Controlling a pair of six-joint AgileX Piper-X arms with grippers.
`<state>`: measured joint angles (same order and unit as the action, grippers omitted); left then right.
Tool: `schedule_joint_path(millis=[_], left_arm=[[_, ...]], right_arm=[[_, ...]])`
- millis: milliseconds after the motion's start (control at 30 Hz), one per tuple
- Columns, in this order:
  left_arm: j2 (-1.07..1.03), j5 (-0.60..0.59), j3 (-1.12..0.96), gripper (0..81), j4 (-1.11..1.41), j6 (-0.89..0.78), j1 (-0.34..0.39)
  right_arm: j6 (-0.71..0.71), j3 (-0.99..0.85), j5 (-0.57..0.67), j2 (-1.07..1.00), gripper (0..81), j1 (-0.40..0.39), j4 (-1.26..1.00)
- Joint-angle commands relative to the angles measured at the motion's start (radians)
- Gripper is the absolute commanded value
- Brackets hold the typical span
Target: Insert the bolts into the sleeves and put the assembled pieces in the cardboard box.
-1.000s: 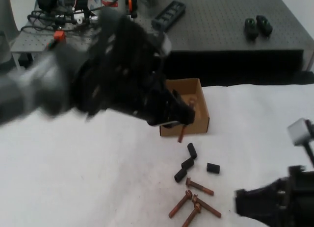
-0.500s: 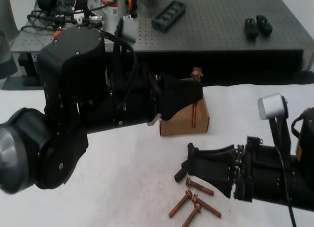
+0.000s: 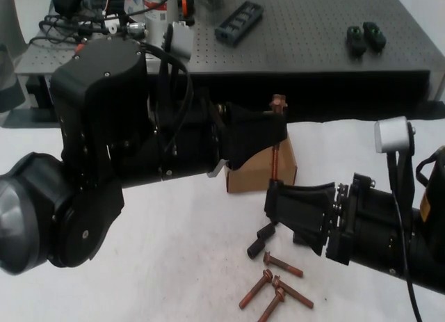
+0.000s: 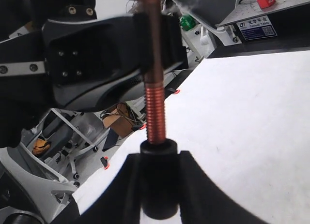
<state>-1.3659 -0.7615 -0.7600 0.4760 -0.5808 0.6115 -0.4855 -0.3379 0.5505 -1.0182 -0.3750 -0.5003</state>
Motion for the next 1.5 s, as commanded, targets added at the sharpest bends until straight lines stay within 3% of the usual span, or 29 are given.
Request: schedule_joint_path(millis=[0, 600, 667, 733, 800, 867, 933, 1100, 1267, 1467], left_arm=[[0.011, -0.021, -0.006, 0.7, 0.003, -0.021, 0.001], [0.011, -0.102, -0.006, 0.1, -0.019, -0.019, 0.001], [0.011, -0.102, -0.006, 6.6, -0.019, -0.019, 0.001], [0.011, -0.083, -0.006, 20.7, -0.019, -0.019, 0.001], [0.011, -0.046, -0.006, 41.6, -0.023, -0.017, 0.001], [0.011, 0.008, -0.006, 54.5, -0.048, -0.017, -0.001], [0.011, 0.024, -0.006, 55.3, -0.089, 0.004, -0.008], [0.011, 0.076, -0.006, 50.2, -0.277, 0.136, -0.032], [0.008, 0.222, -0.006, 50.2, -0.512, 0.289, -0.039], [0.001, 0.361, -0.006, 50.2, -0.659, 0.358, -0.039]], right_arm=[[0.011, -0.006, -0.034, -0.002, 1.0, 0.0, -0.062], [0.06, -0.006, -0.056, -0.002, 1.0, 0.0, -0.095], [0.06, -0.006, -0.069, -0.002, 1.0, 0.007, -0.098], [0.083, -0.006, -0.069, -0.002, 1.0, 0.015, -0.089], [0.102, -0.006, -0.069, -0.002, 1.0, 0.035, -0.089], [0.121, -0.015, -0.069, -0.002, 1.0, 0.072, -0.082], [0.153, -0.043, -0.087, -0.008, 1.0, 0.113, -0.033], [0.375, -0.275, -0.247, -0.134, 1.0, 0.201, 0.361], [0.551, -0.624, -0.406, -0.448, 1.0, 0.197, 0.666], [0.646, -1.063, -0.566, -0.837, 1.0, 0.169, 0.919]])
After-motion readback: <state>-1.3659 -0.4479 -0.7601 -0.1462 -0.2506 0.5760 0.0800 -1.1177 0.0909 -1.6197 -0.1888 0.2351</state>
